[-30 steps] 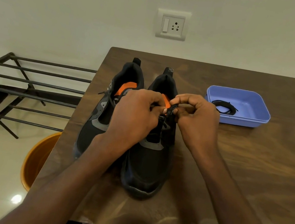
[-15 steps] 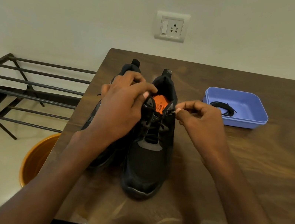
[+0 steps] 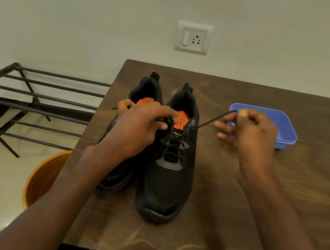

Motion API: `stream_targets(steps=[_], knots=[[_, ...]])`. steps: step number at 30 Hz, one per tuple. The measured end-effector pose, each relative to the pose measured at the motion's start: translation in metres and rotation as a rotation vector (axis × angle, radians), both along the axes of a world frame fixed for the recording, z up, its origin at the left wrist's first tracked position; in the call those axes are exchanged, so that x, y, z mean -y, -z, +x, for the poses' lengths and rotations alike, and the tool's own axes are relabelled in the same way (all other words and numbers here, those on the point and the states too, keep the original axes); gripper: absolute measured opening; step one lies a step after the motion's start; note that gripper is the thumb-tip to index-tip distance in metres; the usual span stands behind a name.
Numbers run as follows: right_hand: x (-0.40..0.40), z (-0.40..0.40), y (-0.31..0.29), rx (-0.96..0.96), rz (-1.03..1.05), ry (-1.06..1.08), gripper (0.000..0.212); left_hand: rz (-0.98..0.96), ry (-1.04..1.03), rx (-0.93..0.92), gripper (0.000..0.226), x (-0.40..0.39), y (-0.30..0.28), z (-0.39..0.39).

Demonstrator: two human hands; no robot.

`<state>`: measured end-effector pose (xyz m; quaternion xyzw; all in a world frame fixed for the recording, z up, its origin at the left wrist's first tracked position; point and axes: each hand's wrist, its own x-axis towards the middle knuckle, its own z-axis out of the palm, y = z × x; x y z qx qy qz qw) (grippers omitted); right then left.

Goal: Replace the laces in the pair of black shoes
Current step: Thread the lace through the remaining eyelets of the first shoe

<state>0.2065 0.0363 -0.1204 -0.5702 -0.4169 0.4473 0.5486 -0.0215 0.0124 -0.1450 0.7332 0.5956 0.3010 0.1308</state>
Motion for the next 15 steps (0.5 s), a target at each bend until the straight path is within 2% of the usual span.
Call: stream_targets(steps=[1,2,3,5,8,9,11,13,15], knots=[[-0.003,0.006,0.001,0.084,0.054,0.094,0.010,0.001,0.002,0.010,0.046,0.000,0.001,-0.002],[-0.005,0.010,0.003,0.251,0.124,0.138,0.007,0.003,-0.001,0.015,0.046,0.000,0.000,-0.002],[-0.003,0.010,0.006,0.451,0.190,0.112,0.014,0.008,-0.003,0.017,0.045,0.001,0.000,-0.001],[0.001,0.006,0.012,0.739,0.291,-0.053,0.020,0.016,-0.009,0.025,0.046,0.001,0.001,0.000],[0.006,-0.011,0.019,0.903,0.235,-0.326,0.010,0.021,-0.012,0.019,0.048,0.000,0.002,0.000],[0.008,-0.015,0.020,0.901,0.208,-0.384,0.007,0.029,-0.013,0.011,0.048,0.000,0.002,0.000],[0.006,-0.016,0.020,0.758,0.159,-0.389,0.012,0.046,-0.037,-0.008,0.048,0.001,0.000,0.001],[0.003,-0.008,0.015,0.541,0.119,-0.217,0.019,0.057,-0.051,-0.021,0.046,0.003,-0.002,0.002],[-0.004,0.005,0.010,0.398,0.124,0.067,0.011,0.059,-0.056,-0.022,0.045,0.003,-0.003,0.001]])
